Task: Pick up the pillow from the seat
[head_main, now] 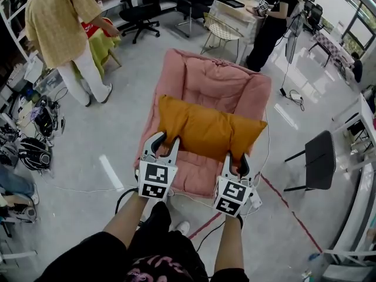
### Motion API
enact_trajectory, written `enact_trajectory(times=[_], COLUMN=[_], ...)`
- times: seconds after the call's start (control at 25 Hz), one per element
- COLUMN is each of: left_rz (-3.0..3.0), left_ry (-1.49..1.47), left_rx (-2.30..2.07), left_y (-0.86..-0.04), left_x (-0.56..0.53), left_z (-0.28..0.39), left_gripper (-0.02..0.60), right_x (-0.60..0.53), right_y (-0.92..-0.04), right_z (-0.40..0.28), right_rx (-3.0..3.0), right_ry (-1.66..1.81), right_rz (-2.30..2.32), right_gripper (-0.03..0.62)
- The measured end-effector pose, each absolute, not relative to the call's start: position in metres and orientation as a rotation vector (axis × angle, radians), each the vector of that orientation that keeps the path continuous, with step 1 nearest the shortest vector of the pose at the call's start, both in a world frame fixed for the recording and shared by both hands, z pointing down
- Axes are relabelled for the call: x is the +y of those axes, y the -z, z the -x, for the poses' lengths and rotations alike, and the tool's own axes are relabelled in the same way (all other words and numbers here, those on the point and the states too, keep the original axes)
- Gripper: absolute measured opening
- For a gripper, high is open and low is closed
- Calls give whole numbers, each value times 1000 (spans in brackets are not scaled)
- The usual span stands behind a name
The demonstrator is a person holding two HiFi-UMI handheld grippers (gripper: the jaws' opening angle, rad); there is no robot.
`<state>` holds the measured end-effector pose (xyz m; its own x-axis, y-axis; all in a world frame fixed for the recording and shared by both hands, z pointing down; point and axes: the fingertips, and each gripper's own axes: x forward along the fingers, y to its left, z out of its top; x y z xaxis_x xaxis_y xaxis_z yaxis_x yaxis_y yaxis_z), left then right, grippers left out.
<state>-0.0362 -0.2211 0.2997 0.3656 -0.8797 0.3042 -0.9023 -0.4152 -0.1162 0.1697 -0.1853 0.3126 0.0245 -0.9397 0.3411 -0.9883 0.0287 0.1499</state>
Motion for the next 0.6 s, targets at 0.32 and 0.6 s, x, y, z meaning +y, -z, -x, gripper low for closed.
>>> enact_trajectory(times=[0.32, 0.6], left_rz=[-2571, -2588], left_ry=[-443, -396], left_rx=[-1723, -1761], left_y=[-261, -237], left_x=[-182, -155], left_z=[36, 43], left_gripper=[120, 120], right_x=[-148, -123], right_y=[-276, -252], right_z=[-171, -165], right_rx=[-2010, -2042], right_ry=[-135, -89], right_rz=[-1993, -2007], right_gripper=[166, 166])
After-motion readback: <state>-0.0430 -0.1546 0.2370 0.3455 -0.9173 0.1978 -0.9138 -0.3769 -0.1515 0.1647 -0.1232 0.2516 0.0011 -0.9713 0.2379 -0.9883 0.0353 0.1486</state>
